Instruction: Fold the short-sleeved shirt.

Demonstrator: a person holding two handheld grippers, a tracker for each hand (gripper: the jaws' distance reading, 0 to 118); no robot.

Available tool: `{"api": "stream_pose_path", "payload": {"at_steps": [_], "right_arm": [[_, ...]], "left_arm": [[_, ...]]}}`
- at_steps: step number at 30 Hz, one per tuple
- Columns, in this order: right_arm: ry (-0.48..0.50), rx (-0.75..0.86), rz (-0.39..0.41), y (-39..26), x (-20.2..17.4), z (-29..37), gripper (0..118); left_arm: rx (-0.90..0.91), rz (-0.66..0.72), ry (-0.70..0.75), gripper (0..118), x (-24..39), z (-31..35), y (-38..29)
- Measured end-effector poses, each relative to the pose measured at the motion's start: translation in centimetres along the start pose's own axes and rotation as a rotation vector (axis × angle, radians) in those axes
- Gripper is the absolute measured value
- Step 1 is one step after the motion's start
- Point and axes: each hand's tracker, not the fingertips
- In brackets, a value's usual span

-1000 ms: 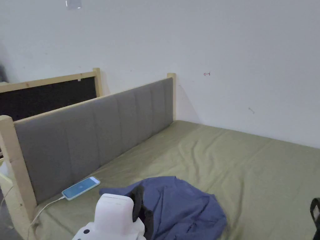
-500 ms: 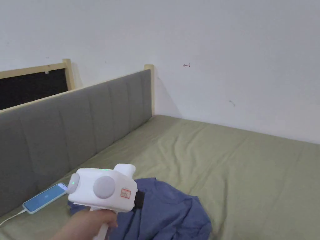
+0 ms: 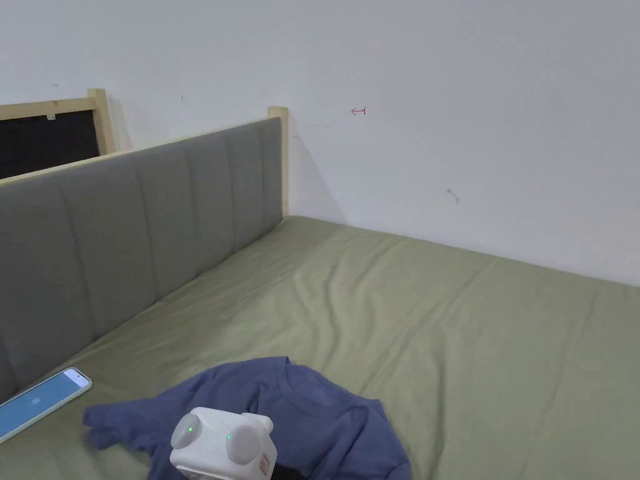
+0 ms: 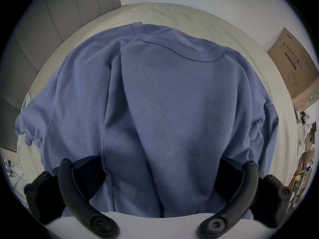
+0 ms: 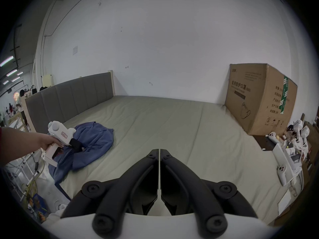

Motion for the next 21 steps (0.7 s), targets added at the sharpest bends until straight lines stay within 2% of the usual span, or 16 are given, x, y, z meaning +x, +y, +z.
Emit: {"api": "stream_pose_path", "payload": {"at_steps": [4, 5, 6, 7, 8, 10, 14, 21], "right_arm": [[0.033, -0.008, -0.035, -0.6, -0.9, -0.6, 4], [0.043, -0.015, -0.039, -0.6, -0.9, -0.7, 4], [0.05, -0.022, -0.04, -0.7, -1.0, -0.6, 4], [0.056, -0.026, -0.037, -0.8, -1.0, -0.6, 4], [0.062, -0.028, -0.034, -0.8, -1.0, -0.5, 4], [0.073, -0.019, -0.027, -0.6, -1.0, 0.2, 4], [0.075, 0.007, -0.035, -0.2, -0.1, 1.3, 4], [0.041, 0.092, -0.09, 0.6, 2.7, 4.1, 4]], "left_arm": [[0.04, -0.002, -0.005, 118, 0.1, 1.9, -1.0], [0.042, 0.008, 0.021, 110, 0.2, 2.4, -0.9], [0.077, 0.013, 0.035, 94, 0.2, 2.9, -1.1], [0.12, 0.018, 0.057, 54, 0.3, 3.9, -1.3], [0.161, 0.012, 0.073, 5, 0.3, 4.7, -1.6], [0.223, -0.026, 0.106, 6, 0.9, 6.7, -2.5], [0.182, -0.102, 0.086, 6, 0.6, 9.7, -2.2], [0.435, -0.153, -0.018, 6, 4.0, 24.1, 0.6]]}}
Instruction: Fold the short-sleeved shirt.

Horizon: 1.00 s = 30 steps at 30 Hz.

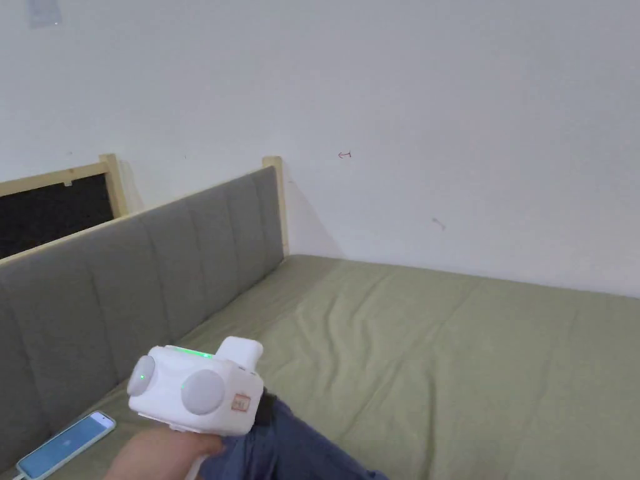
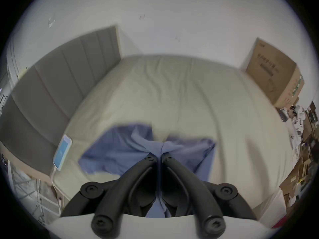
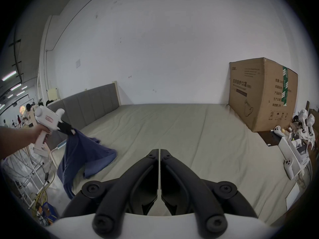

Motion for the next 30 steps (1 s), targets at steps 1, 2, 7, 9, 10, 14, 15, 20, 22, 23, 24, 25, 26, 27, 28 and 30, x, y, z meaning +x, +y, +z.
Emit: {"api": "stream_pose_path", "payload": {"at_steps": [1, 2, 7, 9, 10, 14, 15, 20, 22, 23, 24, 25, 26, 27, 28, 30], "right_arm": [[-0.004, 0.013, -0.014, 0.2, 0.4, 0.5, 4], [-0.008, 0.021, -0.025, 0.4, 0.8, 1.0, 4], [-0.042, 0.063, -0.055, 0.7, 3.0, 3.2, 4], [-0.058, 0.076, -0.073, 0.7, 4.0, 4.1, 4], [-0.066, 0.083, -0.085, 0.7, 4.6, 4.6, 4], [-0.112, 0.112, -0.109, 0.5, 6.5, 6.4, 4], [-0.123, 0.116, -0.114, 0.4, 6.9, 6.8, 4], [-0.188, 0.121, -0.153, -0.2, 9.6, 8.7, 4], [-0.212, 0.118, -0.166, -0.8, 10.6, 9.3, 4], [-0.228, 0.114, -0.171, -1.2, 11.0, 9.6, 4], [-0.239, 0.107, -0.174, -1.6, 11.3, 9.7, 4], [-0.254, 0.094, -0.179, -2.1, 11.7, 9.8, 4], [-0.262, 0.08, -0.183, -2.6, 12.0, 9.8, 4], [-0.27, 0.059, -0.187, -3.0, 12.3, 9.7, 4], [-0.277, 0.018, -0.192, -3.5, 12.6, 9.5, 4], [-0.282, -0.03, -0.201, -4.2, 12.9, 9.1, 4]], "left_arm": [[0.066, 0.001, -0.013, 6, 0.8, 2.1, 1.6], [0.126, 0.013, -0.047, 6, 1.7, 4.5, 3.5], [0.306, -0.054, -0.21, 6, 8.5, 13.3, 10.3], [0.285, -0.124, -0.28, 6, 11.8, 15.3, 12.3], [0.279, -0.141, -0.329, 6, 14.0, 16.2, 12.8], [0.271, -0.216, -0.518, 6, 21.5, 17.1, 13.1], [0.249, -0.242, -0.56, 6, 23.2, 16.7, 13.0], [0.1, -0.379, -0.621, 6, 32.6, 9.2, 9.3], [-0.001, -0.384, -0.634, 6, 35.5, 4.0, 6.4], [-0.068, -0.359, -0.63, 6, 36.9, 0.7, 4.4], [-0.132, -0.335, -0.626, 6, 37.7, -1.8, 2.9], [-0.218, -0.314, -0.615, 6, 38.9, -5.0, 0.8], [-0.286, -0.301, -0.583, 6, 39.6, -7.8, -1.1], [-0.328, -0.298, -0.554, 6, 40.0, -9.8, -2.6], [-0.351, -0.281, -0.505, 6, 40.3, -11.8, -4.3], [-0.337, -0.259, -0.447, 9, 40.0, -13.6, -6.1]]}}
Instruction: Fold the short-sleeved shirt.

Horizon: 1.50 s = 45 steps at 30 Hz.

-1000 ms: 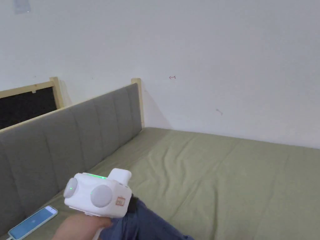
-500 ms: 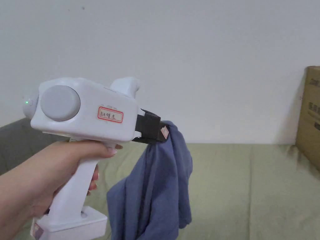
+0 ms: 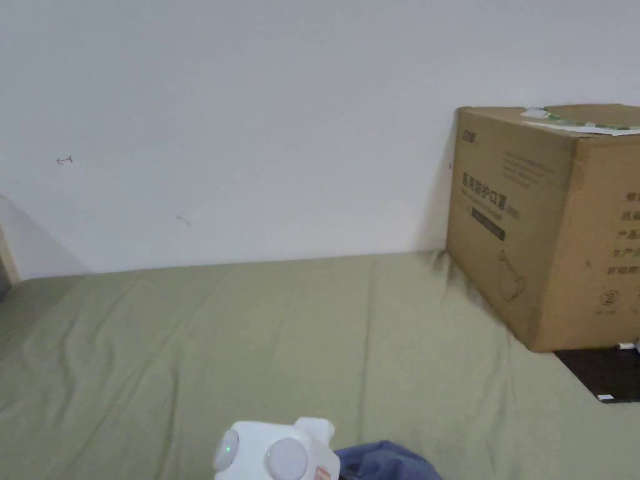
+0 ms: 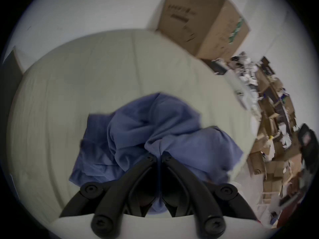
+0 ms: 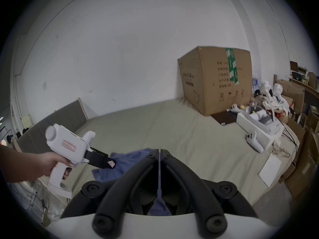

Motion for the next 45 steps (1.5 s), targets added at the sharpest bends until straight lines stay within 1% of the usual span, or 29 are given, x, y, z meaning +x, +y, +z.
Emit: {"api": "stream_pose_path", "payload": {"at_steps": [1, 2, 3, 4, 5, 6, 9, 12, 13, 14, 15, 16, 17, 18, 20, 23, 25, 28, 31, 33, 35, 36, 37, 39, 41, 42, 43, 44, 45], "right_arm": [[-0.003, -0.014, -0.001, -0.3, 0.1, -0.2, 4], [-0.004, -0.018, -0.001, -0.5, 0.1, -0.3, 4], [-0.003, -0.026, 0.0, -0.6, 0.2, -0.5, 4], [-0.001, -0.035, 0.003, -0.7, 0.1, -0.7, 4], [0.0, -0.038, 0.006, -0.7, -0.1, -0.8, 4], [0.001, -0.037, 0.009, -0.6, -0.2, -1.0, 4], [0.015, -0.018, 0.012, 0.0, -1.1, -1.2, 4], [0.045, 0.064, 0.011, 0.6, -2.3, -0.9, 4], [0.047, 0.11, 0.017, 0.7, -2.8, -0.6, 4], [0.045, 0.149, 0.025, 0.6, -3.2, -0.4, 4], [0.04, 0.181, 0.031, 0.5, -3.5, -0.1, 4], [0.036, 0.211, 0.035, 0.3, -3.9, 0.1, 4], [0.034, 0.239, 0.036, 0.1, -4.2, 0.4, 4], [0.029, 0.254, 0.033, 0.0, -4.4, 0.5, 4], [0.023, 0.284, 0.025, -0.3, -4.8, 0.9, 4], [0.011, 0.297, 0.018, -0.3, -5.0, 1.0, 4], [0.014, 0.289, 0.017, -0.1, -4.9, 0.9, 4], [0.006, 0.273, 0.022, -0.1, -4.8, 1.0, 4], [0.007, 0.264, 0.015, 0.1, -4.5, 1.4, 4], [0.015, 0.251, 0.02, 0.3, -4.5, 1.5, 4], [0.022, 0.235, 0.048, 0.4, -4.5, 1.4, 4], [0.021, 0.229, 0.061, 0.5, -4.5, 1.2, 4], [0.019, 0.225, 0.069, 0.5, -4.6, 0.9, 4], [0.024, 0.218, 0.076, 0.5, -4.6, 0.4, 4], [0.024, 0.205, 0.077, 0.4, -4.6, -0.2, 4], [0.024, 0.198, 0.075, 0.4, -4.5, -0.4, 4], [0.026, 0.188, 0.068, 0.4, -4.3, -0.8, 4], [0.028, 0.174, 0.064, 0.4, -4.1, -1.2, 4], [0.03, 0.158, 0.064, 0.4, -3.9, -1.5, 4]], "left_arm": [[0.015, 0.013, 0.001, 22, -0.6, -0.5, -0.3], [0.028, 0.037, -0.018, 58, -1.2, -0.5, -0.5], [0.028, 0.052, -0.03, 113, -1.6, -0.4, -0.5], [0.038, 0.062, -0.047, 118, -2.0, 0.7, -0.7], [0.139, 0.085, -0.084, 118, -2.2, 2.6, -0.5], [0.185, 0.093, -0.104, 118, -2.4, 4.0, -0.3], [0.341, 0.089, -0.103, 118, -3.4, 9.6, -1.2], [0.528, 0.082, -0.117, 118, -3.9, 15.4, -4.0], [0.613, 0.077, -0.112, 117, -3.9, 17.3, -5.6], [0.71, 0.076, -0.086, 113, -3.6, 18.8, -7.7], [0.814, 0.081, -0.047, 96, -3.4, 20.2, -9.4], [0.9, 0.085, -0.008, 72, -2.9, 21.1, -11.1], [0.969, 0.088, 0.044, 37, -2.5, 21.8, -12.9], [0.991, 0.1, 0.085, 2, -2.2, 22.1, -14.2], [0.997, 0.114, 0.197, 2, -1.7, 22.2, -16.2], [1.004, 0.162, 0.152, 2, -2.2, 21.7, -17.7], [1.002, 0.162, 0.166, 2, -2.2, 22.1, -17.8], [0.998, 0.132, 0.185, 2, -1.9, 22.7, -16.7], [1.001, 0.127, 0.148, 2, -2.1, 23.5, -14.1], [0.881, 0.147, 0.077, 2, -2.9, 23.3, -10.3], [0.666, 0.168, 0.023, 2, -4.7, 21.5, -5.7], [0.516, 0.18, 0.022, 2, -5.7, 20.0, -3.0], [0.383, 0.185, -0.002, 2, -6.8, 17.9, -0.6], [0.24, 0.152, -0.04, 2, -8.3, 13.5, 2.5], [0.118, 0.141, -0.017, 2, -9.5, 8.2, 4.6], [0.103, 0.135, 0.01, 6, -10.0, 6.5, 5.2], [0.085, 0.127, 0.044, 30, -10.4, 4.3, 5.6], [0.053, 0.106, 0.086, 77, -10.8, 2.3, 5.7], [0.011, 0.102, 0.109, 118, -11.2, 0.5, 5.9]]}}
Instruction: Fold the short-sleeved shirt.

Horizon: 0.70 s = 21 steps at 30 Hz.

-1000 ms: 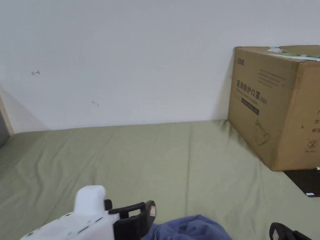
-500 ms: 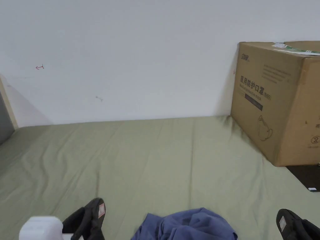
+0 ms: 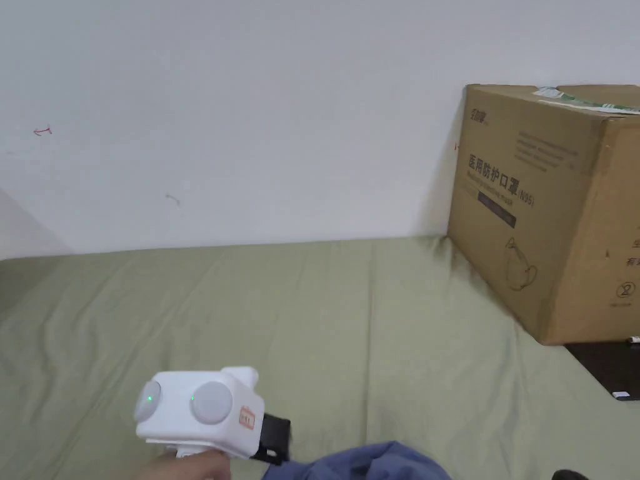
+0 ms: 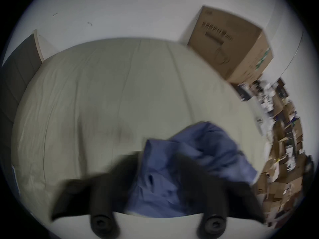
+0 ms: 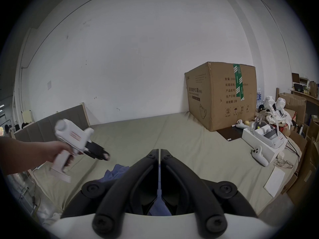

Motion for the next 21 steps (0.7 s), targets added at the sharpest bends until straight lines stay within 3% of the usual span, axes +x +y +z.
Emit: {"api": "stream_pose_path", "payload": {"at_steps": [8, 12, 13, 14, 16, 17, 18, 19, 20, 21], "right_arm": [[-0.007, -0.09, 0.04, -1.2, 1.2, -3.4, 4], [0.002, -0.124, 0.03, -2.1, 1.1, -4.7, 4], [0.006, -0.133, 0.031, -2.3, 1.1, -5.2, 4], [0.012, -0.142, 0.032, -2.5, 1.1, -5.7, 4], [0.016, -0.152, 0.032, -2.8, 0.9, -6.7, 4], [0.018, -0.155, 0.031, -2.8, 0.9, -7.3, 4], [0.023, -0.157, 0.029, -2.8, 0.8, -7.8, 4], [0.043, -0.167, 0.02, -2.5, 0.9, -8.6, 4], [0.061, -0.184, 0.022, -1.9, 0.9, -9.6, 4], [0.07, -0.198, 0.032, -1.4, 0.9, -10.6, 4]], "left_arm": [[-0.087, -0.099, 0.116, 118, -0.8, -10.3, 0.4], [-0.042, -0.148, 0.063, 118, 1.1, -9.5, -0.8], [-0.066, -0.109, -0.021, 118, 1.2, -8.9, -1.6], [-0.009, -0.112, -0.071, 112, 1.5, -8.1, -2.1], [0.049, -0.181, -0.047, 77, 1.4, -7.8, -2.8], [0.109, -0.293, 0.072, 58, 1.4, -7.4, -2.8], [0.094, -0.328, 0.101, 23, 1.4, -7.5, -2.9], [0.104, -0.348, 0.099, 9, 2.5, -6.4, -3.9], [0.1, -0.326, -0.018, 9, 2.7, -6.1, -4.2], [0.12, -0.32, -0.027, 9, 3.0, -5.8, -4.5]]}}
